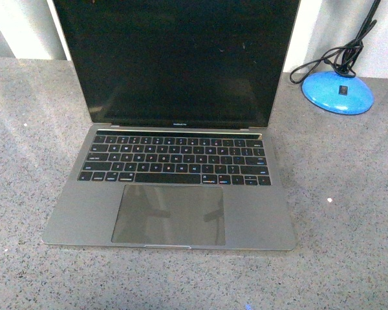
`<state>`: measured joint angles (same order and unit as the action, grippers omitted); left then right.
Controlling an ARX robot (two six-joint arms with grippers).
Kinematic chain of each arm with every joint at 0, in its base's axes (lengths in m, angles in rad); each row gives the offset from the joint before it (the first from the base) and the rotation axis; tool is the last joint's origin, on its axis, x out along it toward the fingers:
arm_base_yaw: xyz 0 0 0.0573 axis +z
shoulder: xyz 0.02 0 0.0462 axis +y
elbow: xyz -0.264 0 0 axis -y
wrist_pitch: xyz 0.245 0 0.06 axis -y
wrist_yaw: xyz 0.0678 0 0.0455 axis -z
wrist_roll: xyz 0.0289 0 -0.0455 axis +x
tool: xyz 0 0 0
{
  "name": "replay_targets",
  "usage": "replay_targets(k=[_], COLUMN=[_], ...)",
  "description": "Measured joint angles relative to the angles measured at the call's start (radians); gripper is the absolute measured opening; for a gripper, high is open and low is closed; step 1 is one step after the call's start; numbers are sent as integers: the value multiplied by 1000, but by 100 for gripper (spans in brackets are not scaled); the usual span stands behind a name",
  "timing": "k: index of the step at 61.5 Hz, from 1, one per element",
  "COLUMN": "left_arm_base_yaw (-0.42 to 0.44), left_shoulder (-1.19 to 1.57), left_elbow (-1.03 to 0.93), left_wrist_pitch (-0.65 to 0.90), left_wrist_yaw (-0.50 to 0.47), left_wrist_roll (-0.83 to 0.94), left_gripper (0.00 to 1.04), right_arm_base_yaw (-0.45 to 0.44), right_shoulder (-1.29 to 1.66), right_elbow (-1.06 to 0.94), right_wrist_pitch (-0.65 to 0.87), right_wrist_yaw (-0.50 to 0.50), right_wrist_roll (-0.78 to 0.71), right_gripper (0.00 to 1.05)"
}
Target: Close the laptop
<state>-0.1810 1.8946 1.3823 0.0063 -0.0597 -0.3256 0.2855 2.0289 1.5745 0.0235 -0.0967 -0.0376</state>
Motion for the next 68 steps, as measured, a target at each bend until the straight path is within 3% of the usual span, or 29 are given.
replay_targets(k=[68], left_arm_base_yaw=[2], left_shoulder=[14], left_elbow=[-13], left_wrist_pitch=[12], left_wrist_yaw=[12], left_wrist_roll=[-1], left_gripper=[4], right_arm_base_yaw=[24], right_shoulder=[11], right_elbow=[-84], right_wrist_pitch=[39], right_wrist_yaw=[5], right_wrist_roll=[54], right_gripper=[1])
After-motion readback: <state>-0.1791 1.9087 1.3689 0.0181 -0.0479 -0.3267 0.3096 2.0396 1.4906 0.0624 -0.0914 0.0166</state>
